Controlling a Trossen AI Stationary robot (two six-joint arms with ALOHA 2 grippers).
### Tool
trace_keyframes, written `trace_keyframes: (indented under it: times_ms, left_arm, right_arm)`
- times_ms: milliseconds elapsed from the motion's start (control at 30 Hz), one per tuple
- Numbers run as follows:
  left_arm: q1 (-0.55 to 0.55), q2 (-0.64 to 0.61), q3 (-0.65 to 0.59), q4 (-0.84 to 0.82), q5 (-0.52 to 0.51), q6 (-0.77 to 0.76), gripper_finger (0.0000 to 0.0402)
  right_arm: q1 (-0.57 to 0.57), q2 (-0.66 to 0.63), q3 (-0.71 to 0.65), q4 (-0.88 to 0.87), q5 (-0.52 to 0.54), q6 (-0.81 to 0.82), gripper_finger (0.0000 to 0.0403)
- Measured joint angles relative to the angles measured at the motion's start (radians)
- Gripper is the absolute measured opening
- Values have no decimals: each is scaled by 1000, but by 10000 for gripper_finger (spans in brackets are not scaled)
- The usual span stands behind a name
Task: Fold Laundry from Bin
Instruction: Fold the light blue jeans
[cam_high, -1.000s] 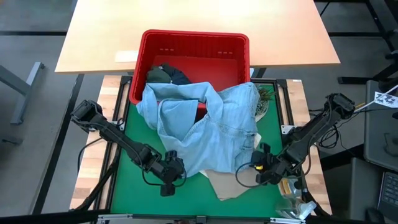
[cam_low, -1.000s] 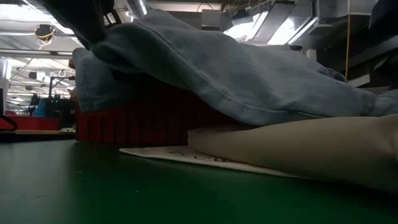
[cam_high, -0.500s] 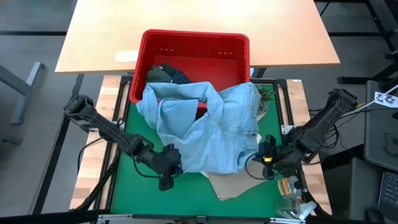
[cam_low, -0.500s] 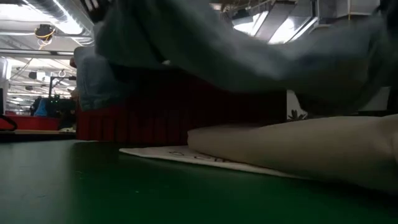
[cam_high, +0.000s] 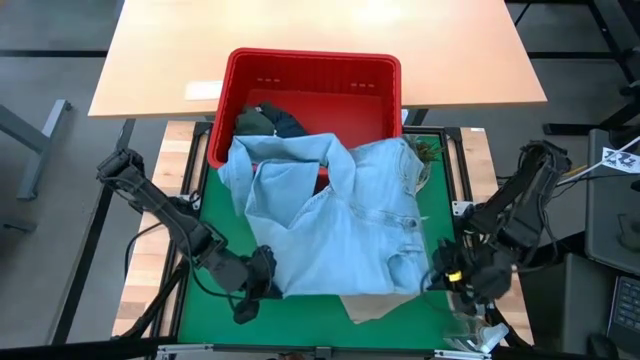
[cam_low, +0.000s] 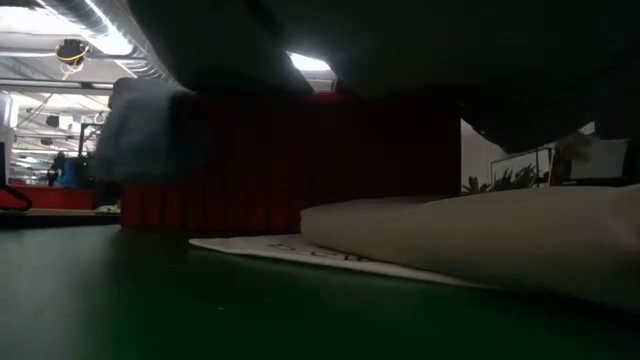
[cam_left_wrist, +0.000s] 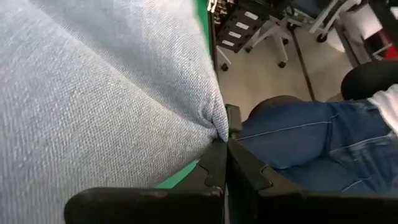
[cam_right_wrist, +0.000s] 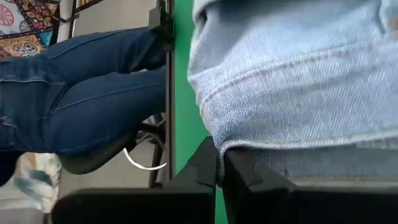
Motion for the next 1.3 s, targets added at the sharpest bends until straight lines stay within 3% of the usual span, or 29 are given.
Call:
trace_keyframes:
  times_ms: [300, 633, 1033, 1300]
  left_arm:
    - [-18, 39, 1, 20, -20, -6, 0]
    - [-23, 175, 1, 68, 37, -51, 0]
    - [-27, 296, 1, 165, 64, -64, 0]
    - [-26, 360, 2, 169, 26, -63, 0]
  right_arm:
    - [97, 127, 0, -1, 29, 72, 7]
    - [96, 259, 0, 0, -101, 79, 7]
    - [97, 293, 0, -32, -156, 98, 7]
    - [96, 293, 0, -69, -208, 98, 7]
